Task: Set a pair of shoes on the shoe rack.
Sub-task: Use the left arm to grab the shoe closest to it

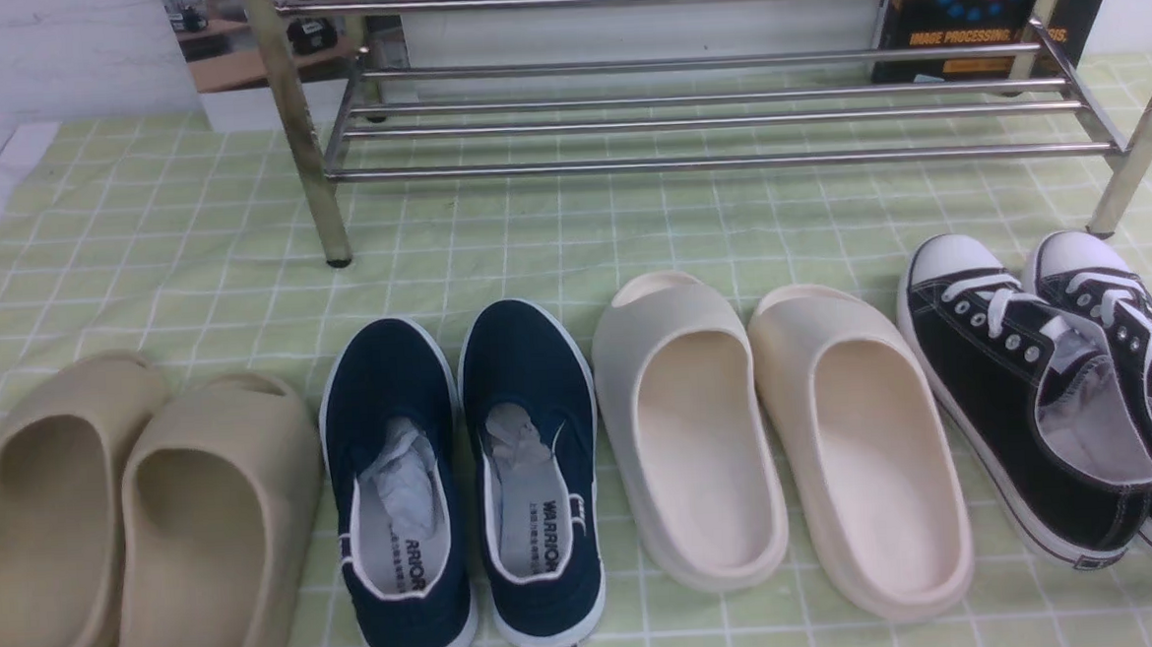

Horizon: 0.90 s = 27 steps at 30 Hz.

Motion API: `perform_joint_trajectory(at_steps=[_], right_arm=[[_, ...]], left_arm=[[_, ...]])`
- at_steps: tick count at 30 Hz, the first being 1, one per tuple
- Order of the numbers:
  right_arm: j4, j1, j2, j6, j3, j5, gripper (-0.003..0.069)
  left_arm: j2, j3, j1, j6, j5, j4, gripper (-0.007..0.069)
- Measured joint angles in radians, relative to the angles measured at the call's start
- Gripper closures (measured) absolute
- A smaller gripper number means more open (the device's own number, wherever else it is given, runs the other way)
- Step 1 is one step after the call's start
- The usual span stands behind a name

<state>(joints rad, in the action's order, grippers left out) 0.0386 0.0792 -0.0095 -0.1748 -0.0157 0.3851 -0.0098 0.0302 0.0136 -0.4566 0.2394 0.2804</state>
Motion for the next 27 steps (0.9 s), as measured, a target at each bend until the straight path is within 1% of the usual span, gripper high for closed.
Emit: perform_joint_trajectory(at_steps=[1,3,4,6,15,16,18,27], right_arm=[[0.000,0.000,0.000,0.000,0.000,0.000,0.0419],[0.000,0.000,0.000,0.000,0.000,0.000,0.0419],[0.000,0.000,0.000,0.000,0.000,0.000,0.0419],[0.000,0.000,0.000,0.000,0.000,0.000,0.0419],[0.000,0.000,0.000,0.000,0.000,0.000,0.0419],[0.000,0.000,0.000,0.000,0.000,0.000,0.0419],[0.000,0.000,0.000,0.000,0.000,0.000,0.0419],[0.000,0.000,0.000,0.000,0.000,0.000,0.0419]], left_arm=[[0.000,0.000,0.000,-0.116,-0.029,0.129,0.0386],[0.000,0.000,0.000,-0.129,-0.036,0.147,0.0386],[0.000,0.000,0.000,-0.167,-0.047,0.200,0.0386],[0.000,0.000,0.000,-0.179,-0.049,0.233,0.0386],[0.000,0.000,0.000,-0.241,-0.069,0.312,0.0386],[0.000,0.000,0.000,-0.264,-0.081,0.355,0.0386],[0.000,0.000,0.000,-0.274,-0.098,0.393,0.0386],[0.000,0.000,0.000,-0.256,-0.104,0.415,0.0386]])
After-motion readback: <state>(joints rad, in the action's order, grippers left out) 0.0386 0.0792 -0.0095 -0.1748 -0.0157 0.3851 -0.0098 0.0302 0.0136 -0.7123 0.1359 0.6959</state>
